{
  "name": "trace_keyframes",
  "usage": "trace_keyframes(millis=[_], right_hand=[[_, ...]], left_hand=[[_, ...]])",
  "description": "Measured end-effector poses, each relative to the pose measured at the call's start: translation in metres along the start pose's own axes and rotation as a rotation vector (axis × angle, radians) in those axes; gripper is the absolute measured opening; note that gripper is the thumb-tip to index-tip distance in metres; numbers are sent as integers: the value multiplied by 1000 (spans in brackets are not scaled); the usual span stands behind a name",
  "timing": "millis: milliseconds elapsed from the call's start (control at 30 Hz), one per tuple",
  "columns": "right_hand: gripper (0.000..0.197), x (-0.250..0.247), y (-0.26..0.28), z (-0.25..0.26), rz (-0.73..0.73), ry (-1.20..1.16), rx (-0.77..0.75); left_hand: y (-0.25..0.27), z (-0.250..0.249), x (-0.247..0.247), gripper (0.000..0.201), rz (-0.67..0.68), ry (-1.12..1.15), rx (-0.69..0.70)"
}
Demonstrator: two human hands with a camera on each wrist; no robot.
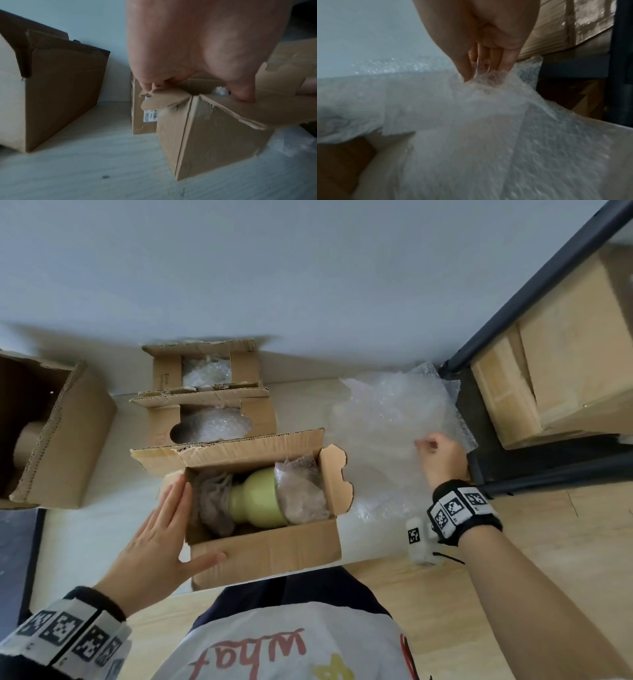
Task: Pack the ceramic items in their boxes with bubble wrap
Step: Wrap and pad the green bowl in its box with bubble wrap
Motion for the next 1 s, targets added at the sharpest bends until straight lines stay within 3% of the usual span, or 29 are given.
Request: trace_keyframes(millis=[133,233,300,433,533,633,733,800,900,1000], right_hand=[[22,-33,-3,17,-69,-227,-84],[16,-60,2,48,-173,-362,-172],[15,-73,9,78,-215,-443,-248],[15,-81,28,143,-204,-657,-388],[16,-81,41,184,-220,-749,-513],[15,-79,53,211,-178,-783,-610],[6,-73,62,224,-72,-791,-671],[13,-67,64,227,74,-764,-737],[25,-63,60,221,244,-751,-743],[36,-66,40,209,123,-848,-485]], left_hand=[[3,-15,-27,113,-27,-134,34],[4,-47,-61,85,-102,7,102],[4,-78,-86,79,-96,171,161],[-7,-144,-127,102,-51,384,204],[-26,-179,-146,121,120,727,124],[-40,-189,-161,101,193,1071,21],[-46,-182,-169,51,167,1225,15],[-48,-174,-171,26,94,1246,34],[-45,-160,-178,22,-18,1232,38],[-35,-152,-193,22,-31,1180,130]])
Point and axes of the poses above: each hand's wrist, its own y-axis away from the middle knuckle, its own x-axis out of the palm, z = x × y, the point moved 3 cm from there along -y, towards the middle knuckle, and after that the axes turned 10 degrees about -x, right-handed, at the moved point
